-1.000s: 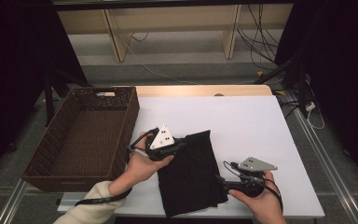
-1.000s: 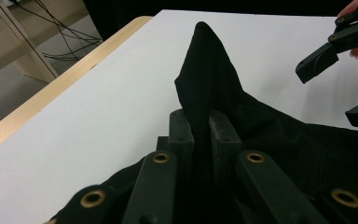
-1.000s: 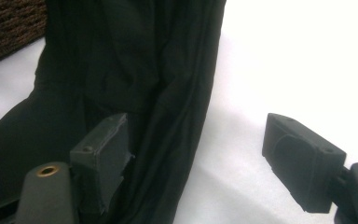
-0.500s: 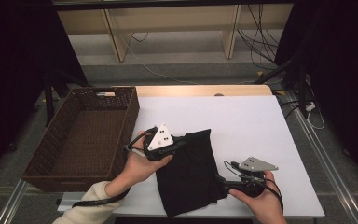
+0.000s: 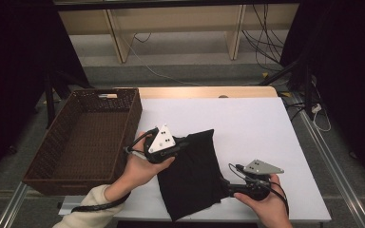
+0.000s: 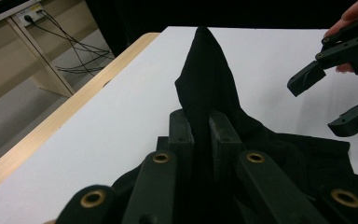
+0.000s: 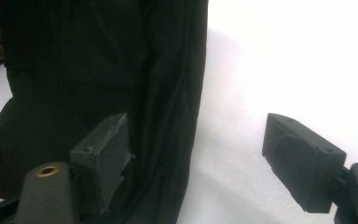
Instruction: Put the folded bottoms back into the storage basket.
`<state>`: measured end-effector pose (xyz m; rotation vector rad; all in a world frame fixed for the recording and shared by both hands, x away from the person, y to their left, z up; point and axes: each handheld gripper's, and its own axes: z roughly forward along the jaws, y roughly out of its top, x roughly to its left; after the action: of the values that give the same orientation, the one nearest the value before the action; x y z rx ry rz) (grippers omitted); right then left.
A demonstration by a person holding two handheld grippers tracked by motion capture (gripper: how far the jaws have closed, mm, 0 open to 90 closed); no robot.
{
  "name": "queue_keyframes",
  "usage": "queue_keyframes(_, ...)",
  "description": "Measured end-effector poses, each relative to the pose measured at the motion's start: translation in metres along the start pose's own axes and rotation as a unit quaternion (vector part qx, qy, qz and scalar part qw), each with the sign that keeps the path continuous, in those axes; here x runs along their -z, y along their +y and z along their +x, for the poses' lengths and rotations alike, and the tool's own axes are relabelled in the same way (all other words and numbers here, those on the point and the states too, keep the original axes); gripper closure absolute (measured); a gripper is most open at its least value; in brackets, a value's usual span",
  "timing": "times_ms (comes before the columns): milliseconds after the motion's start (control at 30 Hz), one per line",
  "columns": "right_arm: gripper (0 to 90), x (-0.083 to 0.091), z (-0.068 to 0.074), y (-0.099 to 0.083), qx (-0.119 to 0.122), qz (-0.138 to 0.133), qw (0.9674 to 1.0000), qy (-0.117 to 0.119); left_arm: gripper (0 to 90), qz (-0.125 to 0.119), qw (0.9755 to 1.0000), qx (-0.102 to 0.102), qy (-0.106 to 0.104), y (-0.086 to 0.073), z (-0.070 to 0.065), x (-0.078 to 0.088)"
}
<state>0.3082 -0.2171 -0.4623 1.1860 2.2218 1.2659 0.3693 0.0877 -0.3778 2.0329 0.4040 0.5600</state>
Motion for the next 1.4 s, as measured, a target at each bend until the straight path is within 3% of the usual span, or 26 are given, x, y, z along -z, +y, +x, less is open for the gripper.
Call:
queue_keyframes(633, 24.0, 0.000, 0.000, 0.000, 0.001, 0.000, 1.0000, -0.002, 81.2, -0.003, 0.9999, 0.004, 0.014, 0.006, 0.011, 0.018)
queue_keyframes(1400, 24.0, 0.000, 0.001, 0.001, 0.001, -0.002, 1.0000, -0.003, 81.3, -0.014, 0.9997, -0.004, 0.019, 0.014, 0.012, 0.035)
